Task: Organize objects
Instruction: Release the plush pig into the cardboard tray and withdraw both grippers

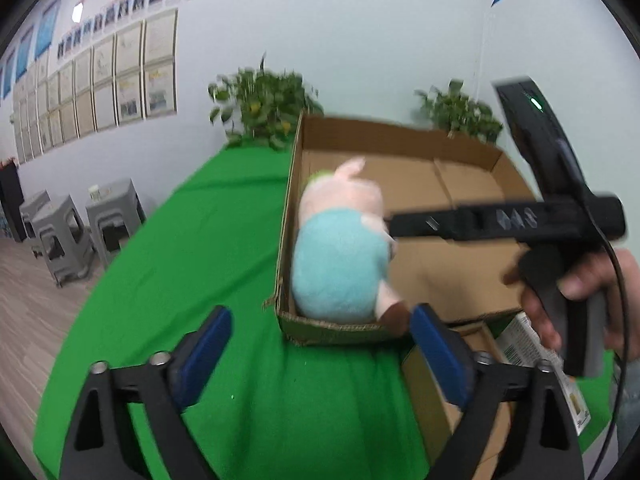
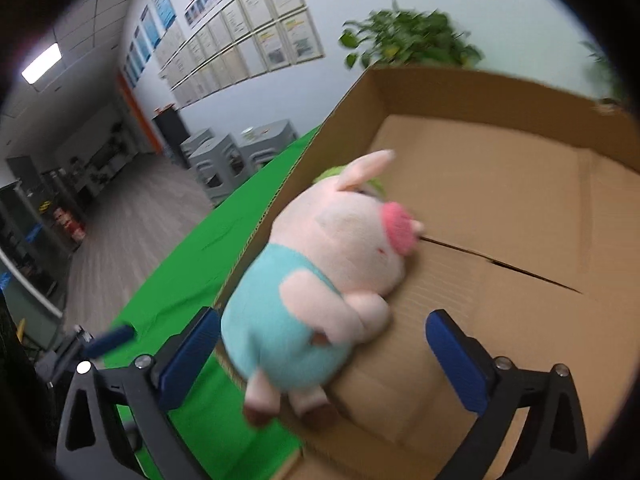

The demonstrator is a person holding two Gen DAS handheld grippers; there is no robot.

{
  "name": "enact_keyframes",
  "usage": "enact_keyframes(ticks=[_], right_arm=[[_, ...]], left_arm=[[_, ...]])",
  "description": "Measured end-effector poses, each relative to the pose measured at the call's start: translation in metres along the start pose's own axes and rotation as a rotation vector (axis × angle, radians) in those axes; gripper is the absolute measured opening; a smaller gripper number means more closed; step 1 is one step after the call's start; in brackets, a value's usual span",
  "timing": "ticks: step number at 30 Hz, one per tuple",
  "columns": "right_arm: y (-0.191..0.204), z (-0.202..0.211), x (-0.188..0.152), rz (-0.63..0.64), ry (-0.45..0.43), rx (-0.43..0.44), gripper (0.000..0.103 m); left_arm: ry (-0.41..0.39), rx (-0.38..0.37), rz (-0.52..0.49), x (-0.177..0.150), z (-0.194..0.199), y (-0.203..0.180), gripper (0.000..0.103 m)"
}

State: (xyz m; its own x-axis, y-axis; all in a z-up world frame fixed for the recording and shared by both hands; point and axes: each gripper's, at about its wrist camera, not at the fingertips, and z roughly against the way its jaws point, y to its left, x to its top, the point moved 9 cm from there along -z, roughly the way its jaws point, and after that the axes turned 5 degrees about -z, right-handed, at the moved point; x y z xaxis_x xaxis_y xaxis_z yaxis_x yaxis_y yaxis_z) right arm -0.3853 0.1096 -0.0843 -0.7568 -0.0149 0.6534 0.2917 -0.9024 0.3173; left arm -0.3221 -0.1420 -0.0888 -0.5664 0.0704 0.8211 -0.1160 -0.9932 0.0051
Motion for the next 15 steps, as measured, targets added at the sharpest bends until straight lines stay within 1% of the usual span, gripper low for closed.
enact_keyframes(ticks=[1, 2, 4, 6, 8, 10, 13, 15], right_arm=[[-0.002, 0.015, -0.007, -0.018, -0.022, -0.006, 0.102], [-0.004, 0.026, -0.012, -0.033, -0.039, -0.017, 0.102], [-0.01, 0.052, -0.028, -0.067, -0.088, -0.061, 0.102], [-0.012, 0.07, -0.043, -0.09, -0.125, -0.076, 0.102], [-0.012, 0.085, -0.067, -0.1, -0.143, -0.088, 0.102], [-0.013, 0.091, -0.081, -0.092, -0.158, -0.129, 0.102], [-0.016, 0.102, -0.101, -0.097, -0.182, -0.197, 0.102], [-0.022, 0.108, -0.11, -0.122, -0.191, -0.208, 0.102]], left_arm=[[-0.03, 0.001, -0.009, 0.001, 0.012, -0.004, 0.103], [-0.053, -0.003, -0.017, 0.003, 0.019, -0.006, 0.103], [-0.061, -0.021, -0.026, 0.0, 0.035, -0.014, 0.103], [-0.053, -0.047, -0.017, -0.003, 0.042, -0.021, 0.103], [-0.032, -0.084, -0.01, -0.008, 0.046, -0.028, 0.103], [-0.005, -0.126, -0.016, -0.018, 0.049, -0.039, 0.103], [0.029, -0.164, -0.035, -0.029, 0.052, -0.052, 0.103], [0.039, -0.186, -0.034, -0.033, 0.052, -0.059, 0.103]])
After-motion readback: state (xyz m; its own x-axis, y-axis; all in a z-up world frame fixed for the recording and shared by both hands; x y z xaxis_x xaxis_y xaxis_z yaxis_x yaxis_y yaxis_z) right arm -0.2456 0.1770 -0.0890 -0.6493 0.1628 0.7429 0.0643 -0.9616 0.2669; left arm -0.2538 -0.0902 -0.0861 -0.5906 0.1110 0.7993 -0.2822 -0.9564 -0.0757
